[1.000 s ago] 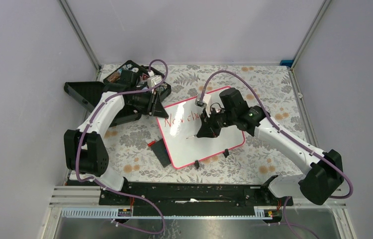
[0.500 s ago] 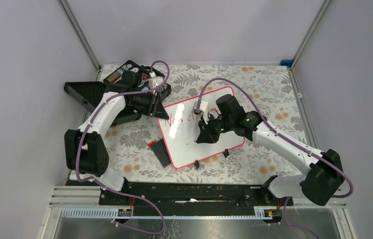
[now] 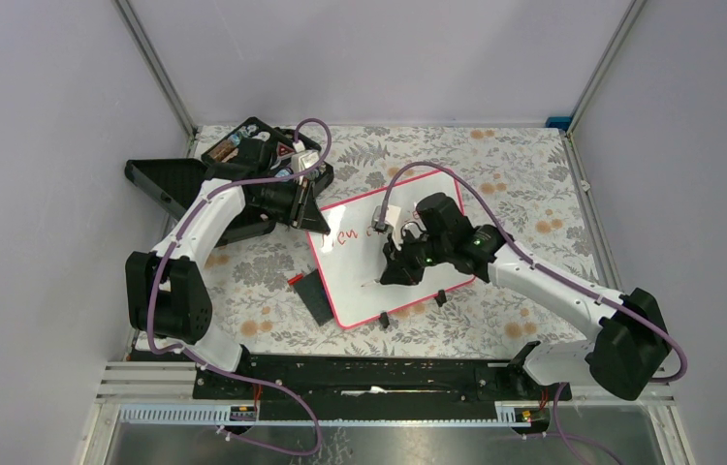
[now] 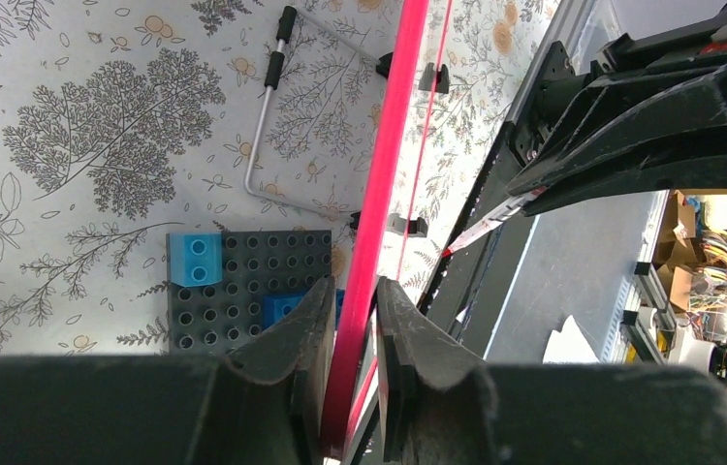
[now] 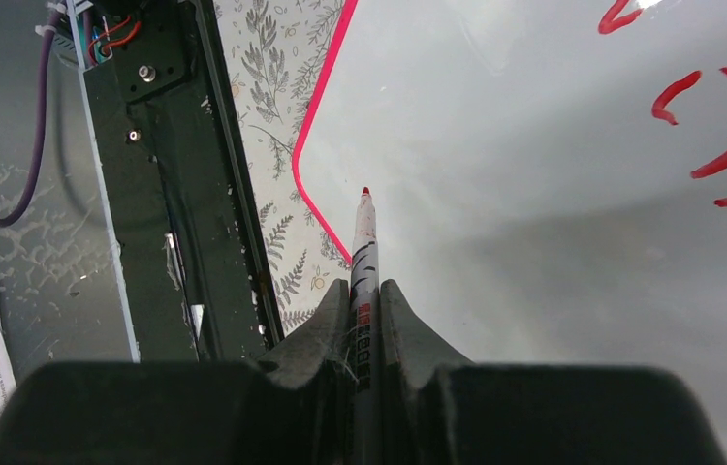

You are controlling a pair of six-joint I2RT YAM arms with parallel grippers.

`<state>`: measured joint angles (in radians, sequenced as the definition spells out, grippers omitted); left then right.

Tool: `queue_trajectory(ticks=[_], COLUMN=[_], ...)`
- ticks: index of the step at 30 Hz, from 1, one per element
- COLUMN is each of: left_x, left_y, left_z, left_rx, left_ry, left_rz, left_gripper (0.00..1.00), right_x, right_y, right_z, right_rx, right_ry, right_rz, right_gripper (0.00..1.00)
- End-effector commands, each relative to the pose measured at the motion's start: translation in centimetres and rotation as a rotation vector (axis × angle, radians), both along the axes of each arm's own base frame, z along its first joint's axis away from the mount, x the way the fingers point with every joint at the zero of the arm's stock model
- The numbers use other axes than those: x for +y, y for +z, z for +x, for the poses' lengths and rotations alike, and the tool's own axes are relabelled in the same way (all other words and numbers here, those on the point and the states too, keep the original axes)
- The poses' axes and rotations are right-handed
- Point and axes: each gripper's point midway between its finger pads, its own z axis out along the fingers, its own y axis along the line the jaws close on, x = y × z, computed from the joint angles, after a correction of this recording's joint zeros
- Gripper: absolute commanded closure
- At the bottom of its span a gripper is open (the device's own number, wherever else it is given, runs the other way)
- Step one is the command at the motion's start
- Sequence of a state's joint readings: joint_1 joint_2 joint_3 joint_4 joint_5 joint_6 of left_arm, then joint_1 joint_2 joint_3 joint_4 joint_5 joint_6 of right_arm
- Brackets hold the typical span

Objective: Write a sentence on the whiteboard

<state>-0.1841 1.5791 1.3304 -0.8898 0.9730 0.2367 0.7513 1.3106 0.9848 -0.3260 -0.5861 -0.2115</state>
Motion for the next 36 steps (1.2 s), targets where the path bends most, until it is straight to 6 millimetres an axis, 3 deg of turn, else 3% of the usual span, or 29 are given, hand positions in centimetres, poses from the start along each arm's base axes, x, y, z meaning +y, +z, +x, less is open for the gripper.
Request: queue_trajectory(ticks=[1,8,16,36], left_x=[0.5,0.6,0.6,0.6], left_y=[-1.5,-1.7,-1.9,-2.1], left_z=[0.7,0.7,0.8,0.7], left_rx=[-0.038,-0.037,-0.032,-0.034], left_ry=[0.006,0.008,0.006,0.003], left_rz=[0.064,0.070,0.075,0.081], left_gripper=[0.87,0.88,0.96,1.00], right_x=[0.8,1.2,2.3,2.8], right_y=[1.0,0.8,1.1,0.2], right_z=[0.1,0.4,2.3,2.2], right_rx=[-0.063,-0.087,-0.122,-0.134], right_ry=[-0.001,-0.016,-0.097,-0.103], right_rz=[0.038,0.031,0.040,0.002], right_gripper=[1.00,1.00,1.00,1.00])
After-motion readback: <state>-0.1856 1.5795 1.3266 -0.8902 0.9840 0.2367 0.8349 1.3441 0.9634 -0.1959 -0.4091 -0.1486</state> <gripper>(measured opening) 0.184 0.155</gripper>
